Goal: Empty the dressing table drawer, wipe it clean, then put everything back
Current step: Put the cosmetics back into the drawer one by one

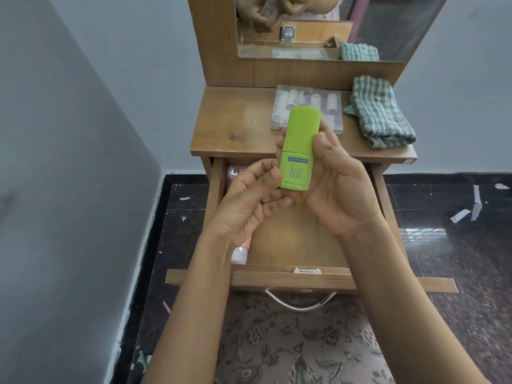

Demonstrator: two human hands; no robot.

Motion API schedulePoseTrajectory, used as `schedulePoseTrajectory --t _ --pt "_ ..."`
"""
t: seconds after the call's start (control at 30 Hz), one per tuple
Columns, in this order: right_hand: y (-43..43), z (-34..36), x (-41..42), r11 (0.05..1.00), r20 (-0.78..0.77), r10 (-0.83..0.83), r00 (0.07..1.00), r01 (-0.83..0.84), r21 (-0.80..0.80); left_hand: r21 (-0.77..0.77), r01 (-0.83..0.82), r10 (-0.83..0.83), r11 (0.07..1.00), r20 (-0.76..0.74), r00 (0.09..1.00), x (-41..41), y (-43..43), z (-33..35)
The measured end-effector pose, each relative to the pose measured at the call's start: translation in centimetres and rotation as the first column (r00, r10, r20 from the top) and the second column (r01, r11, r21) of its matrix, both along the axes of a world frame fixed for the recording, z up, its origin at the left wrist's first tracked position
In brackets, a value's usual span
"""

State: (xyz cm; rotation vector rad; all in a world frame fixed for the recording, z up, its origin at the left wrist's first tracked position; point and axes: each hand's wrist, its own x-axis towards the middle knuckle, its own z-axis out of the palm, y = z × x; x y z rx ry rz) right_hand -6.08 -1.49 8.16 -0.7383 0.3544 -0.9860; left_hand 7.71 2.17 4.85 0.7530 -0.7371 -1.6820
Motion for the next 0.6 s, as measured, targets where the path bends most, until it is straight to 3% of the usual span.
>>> schedulePoseTrajectory --t 0.6 --pt "-0.5 -0.7 -0.3 1.000 0.010 -0.019 1.000 0.018 0.025 0.064 -0.037 0.032 0.997 0.072 0.997 -0.3 0.0 0.3"
